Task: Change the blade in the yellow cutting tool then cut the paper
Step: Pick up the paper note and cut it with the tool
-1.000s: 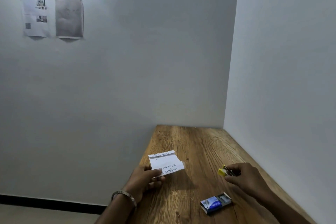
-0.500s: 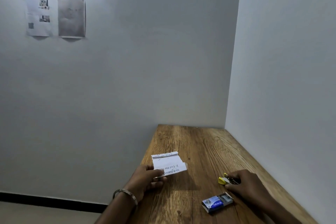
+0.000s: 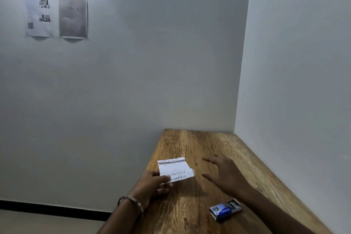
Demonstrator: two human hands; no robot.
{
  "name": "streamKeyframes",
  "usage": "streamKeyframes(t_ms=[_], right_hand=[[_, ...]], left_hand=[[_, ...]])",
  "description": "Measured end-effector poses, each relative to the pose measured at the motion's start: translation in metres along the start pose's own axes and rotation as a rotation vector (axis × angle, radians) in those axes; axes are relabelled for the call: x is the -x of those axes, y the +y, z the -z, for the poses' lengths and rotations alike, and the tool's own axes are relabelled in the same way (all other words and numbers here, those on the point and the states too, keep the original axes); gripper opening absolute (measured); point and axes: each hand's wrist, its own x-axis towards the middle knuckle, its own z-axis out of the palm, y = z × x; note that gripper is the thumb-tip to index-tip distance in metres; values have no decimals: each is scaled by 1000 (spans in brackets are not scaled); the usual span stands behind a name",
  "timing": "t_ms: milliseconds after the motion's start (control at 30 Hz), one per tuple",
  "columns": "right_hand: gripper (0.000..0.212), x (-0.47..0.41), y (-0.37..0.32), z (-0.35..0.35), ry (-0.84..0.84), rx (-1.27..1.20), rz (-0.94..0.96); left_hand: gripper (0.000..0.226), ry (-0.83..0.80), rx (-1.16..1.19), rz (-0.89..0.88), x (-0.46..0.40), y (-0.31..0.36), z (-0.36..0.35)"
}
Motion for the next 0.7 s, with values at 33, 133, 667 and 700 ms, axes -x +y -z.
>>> streamKeyframes(t_ms=[33,133,667,700], right_hand=[[57,-2,-7,-6,-24,12,51],[57,-7,-21,-23,-87,40,191],[28,-1,-23,-62,-106,34,130],[26,-2,-22,-63,-108,35,128]], left_hand=[[23,-4,-2,2,0,0,0],[23,-14,-18,2,0,0,-1],[36,427,-846,-324,-3,-16,-14],[35,445,-899,-372,-2,-17,-14]])
